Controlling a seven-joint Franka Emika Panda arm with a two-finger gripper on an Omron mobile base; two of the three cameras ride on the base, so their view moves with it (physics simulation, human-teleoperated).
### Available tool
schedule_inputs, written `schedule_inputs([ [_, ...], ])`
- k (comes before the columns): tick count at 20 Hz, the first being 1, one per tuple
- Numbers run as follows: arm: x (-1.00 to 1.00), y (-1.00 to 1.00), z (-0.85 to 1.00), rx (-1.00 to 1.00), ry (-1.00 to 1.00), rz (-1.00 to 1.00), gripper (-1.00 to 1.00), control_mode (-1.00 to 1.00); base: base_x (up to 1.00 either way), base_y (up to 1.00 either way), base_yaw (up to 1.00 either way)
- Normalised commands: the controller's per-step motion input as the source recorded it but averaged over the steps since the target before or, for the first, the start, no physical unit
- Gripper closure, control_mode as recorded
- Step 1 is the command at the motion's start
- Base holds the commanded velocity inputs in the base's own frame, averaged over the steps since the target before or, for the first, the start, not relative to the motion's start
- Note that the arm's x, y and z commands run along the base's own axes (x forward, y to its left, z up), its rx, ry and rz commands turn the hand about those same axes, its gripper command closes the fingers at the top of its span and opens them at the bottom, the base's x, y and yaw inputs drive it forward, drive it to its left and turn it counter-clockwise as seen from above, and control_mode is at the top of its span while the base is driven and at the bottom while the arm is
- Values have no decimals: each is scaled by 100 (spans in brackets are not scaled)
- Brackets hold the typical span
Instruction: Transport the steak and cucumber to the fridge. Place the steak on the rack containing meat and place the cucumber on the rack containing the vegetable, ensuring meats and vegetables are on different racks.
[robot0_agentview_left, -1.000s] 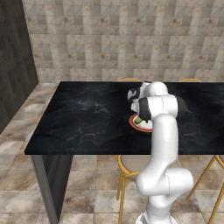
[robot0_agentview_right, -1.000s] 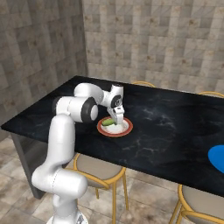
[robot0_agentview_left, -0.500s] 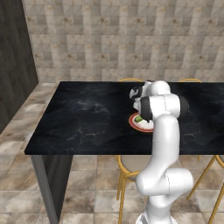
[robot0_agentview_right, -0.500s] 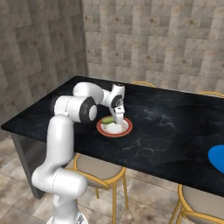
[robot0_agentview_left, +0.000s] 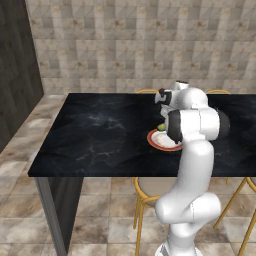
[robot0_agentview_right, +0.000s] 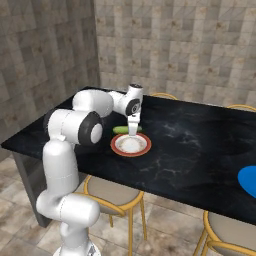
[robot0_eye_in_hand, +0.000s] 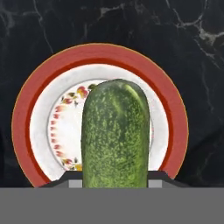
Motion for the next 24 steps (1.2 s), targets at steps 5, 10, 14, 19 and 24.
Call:
schedule_inputs([
  [5,-62,-5,76,0,-1,-28,100,-100,0,0,0],
  [10,-48,-2,56,0,-4,-32,100,-100,0,0,0],
  [14,-32,0,50,0,-1,-27,100,-100,0,0,0],
  [19,-44,-3,54,1,-1,-14,100,-100,0,0,0],
  [24,-81,-11,48,4,-7,0,100,-100,0,0,0],
])
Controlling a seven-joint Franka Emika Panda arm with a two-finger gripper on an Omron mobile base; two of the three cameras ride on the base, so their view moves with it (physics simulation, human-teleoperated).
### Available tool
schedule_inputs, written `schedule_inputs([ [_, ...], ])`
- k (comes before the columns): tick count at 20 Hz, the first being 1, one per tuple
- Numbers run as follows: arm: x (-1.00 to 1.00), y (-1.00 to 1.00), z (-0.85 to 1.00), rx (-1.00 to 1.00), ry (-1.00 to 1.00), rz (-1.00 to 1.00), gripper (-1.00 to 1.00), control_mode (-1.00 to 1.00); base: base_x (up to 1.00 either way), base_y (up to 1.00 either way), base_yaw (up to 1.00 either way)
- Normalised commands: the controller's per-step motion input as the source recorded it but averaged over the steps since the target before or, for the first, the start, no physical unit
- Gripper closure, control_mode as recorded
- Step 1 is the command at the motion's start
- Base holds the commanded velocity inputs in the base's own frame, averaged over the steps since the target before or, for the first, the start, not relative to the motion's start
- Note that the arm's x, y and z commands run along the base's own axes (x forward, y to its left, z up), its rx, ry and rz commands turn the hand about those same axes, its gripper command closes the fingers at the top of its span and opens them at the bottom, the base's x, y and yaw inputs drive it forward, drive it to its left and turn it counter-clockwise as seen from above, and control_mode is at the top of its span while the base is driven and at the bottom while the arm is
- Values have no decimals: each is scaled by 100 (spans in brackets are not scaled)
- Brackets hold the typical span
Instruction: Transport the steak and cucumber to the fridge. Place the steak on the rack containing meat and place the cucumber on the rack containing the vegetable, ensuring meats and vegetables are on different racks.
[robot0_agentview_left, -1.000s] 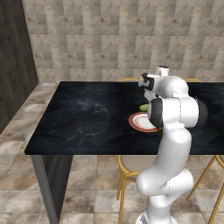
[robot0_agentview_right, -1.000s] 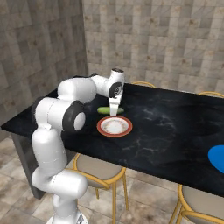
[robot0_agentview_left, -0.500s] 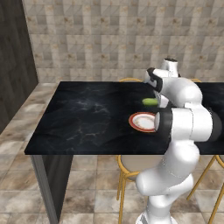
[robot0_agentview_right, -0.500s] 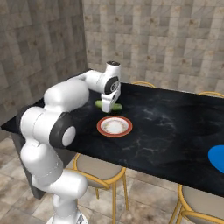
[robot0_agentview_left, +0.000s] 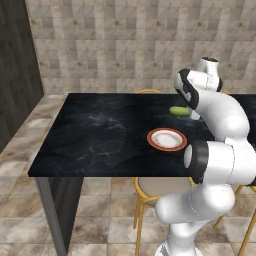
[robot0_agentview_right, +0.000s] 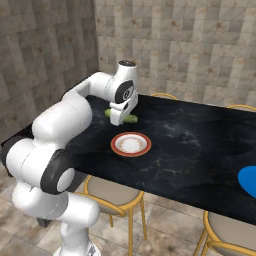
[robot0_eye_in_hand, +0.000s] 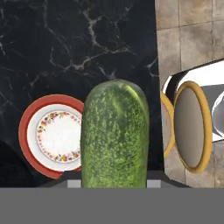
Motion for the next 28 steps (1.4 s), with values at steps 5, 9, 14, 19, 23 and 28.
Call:
schedule_inputs([
  [5,-92,0,55,0,-15,0,100,-100,0,0,0],
  [9,-93,0,54,0,-22,0,100,-100,0,0,0],
  [14,-83,5,45,0,-23,-3,100,-100,0,0,0],
  [19,-52,28,42,-2,-15,-8,100,-100,0,0,0],
  [23,-41,33,45,-5,-8,-7,100,-100,0,0,0],
  [28,-42,4,47,-3,-8,0,100,-100,0,0,0],
])
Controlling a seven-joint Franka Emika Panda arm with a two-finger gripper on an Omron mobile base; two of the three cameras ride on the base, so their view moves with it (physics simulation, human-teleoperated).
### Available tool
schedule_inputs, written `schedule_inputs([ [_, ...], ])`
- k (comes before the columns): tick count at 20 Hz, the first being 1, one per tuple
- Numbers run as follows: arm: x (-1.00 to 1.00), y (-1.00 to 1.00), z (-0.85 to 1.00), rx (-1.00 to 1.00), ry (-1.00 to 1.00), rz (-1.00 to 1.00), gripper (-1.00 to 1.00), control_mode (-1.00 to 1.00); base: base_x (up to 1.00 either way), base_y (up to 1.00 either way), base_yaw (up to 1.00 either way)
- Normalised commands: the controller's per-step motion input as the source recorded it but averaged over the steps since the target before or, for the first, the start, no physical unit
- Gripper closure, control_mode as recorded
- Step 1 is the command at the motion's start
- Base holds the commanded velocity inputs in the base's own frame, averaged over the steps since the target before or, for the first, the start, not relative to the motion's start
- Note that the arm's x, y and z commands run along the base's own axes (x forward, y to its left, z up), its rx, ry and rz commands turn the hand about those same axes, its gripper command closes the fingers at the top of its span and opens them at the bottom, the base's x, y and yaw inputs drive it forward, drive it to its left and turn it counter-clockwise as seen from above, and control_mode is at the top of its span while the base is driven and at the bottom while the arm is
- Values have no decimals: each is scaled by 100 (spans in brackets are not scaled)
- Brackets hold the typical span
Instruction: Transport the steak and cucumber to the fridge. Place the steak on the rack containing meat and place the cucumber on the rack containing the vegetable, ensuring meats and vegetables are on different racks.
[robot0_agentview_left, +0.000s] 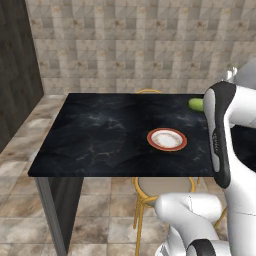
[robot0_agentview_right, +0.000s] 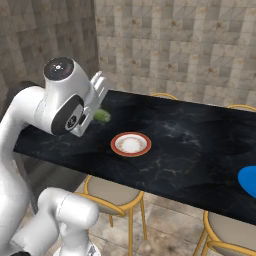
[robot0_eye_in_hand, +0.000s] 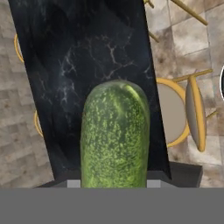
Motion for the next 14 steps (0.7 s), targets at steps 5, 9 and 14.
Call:
schedule_inputs([
  [5,-64,3,47,-3,-13,0,100,-100,0,0,0],
  [9,-60,7,39,-3,-15,0,100,-100,0,0,0],
  [14,-23,3,16,-1,-6,0,100,100,-55,14,0],
])
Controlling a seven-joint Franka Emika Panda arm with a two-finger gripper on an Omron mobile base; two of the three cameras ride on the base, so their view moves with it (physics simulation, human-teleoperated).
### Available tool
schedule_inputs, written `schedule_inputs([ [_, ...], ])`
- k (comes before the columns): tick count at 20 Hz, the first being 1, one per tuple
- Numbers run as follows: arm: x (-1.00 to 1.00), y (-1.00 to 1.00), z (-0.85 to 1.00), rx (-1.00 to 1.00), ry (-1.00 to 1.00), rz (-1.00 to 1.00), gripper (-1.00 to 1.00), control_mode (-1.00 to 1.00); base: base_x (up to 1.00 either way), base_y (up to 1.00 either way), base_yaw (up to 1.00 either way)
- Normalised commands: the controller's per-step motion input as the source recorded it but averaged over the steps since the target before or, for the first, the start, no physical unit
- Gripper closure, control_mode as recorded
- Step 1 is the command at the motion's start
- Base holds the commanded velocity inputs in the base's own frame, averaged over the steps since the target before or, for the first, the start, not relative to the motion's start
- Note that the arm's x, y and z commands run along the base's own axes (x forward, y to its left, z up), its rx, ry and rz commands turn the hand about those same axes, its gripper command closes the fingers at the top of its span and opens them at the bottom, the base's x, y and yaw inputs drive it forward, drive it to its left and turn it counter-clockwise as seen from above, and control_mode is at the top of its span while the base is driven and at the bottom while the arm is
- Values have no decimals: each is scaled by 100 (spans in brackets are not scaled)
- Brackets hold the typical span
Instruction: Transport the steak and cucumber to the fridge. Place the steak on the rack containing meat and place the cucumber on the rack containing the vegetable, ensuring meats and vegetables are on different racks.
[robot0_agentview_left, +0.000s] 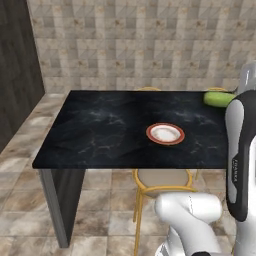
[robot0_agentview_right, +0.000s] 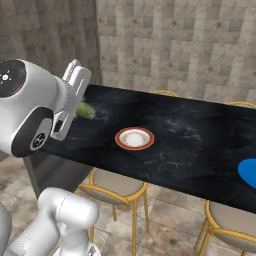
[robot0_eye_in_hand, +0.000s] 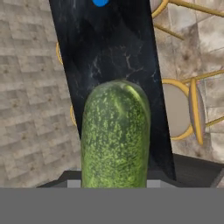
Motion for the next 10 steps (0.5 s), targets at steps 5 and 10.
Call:
schedule_inputs([
  [5,0,0,0,0,0,0,100,100,-76,51,0],
  [10,0,0,0,0,0,0,100,100,-27,100,0],
])
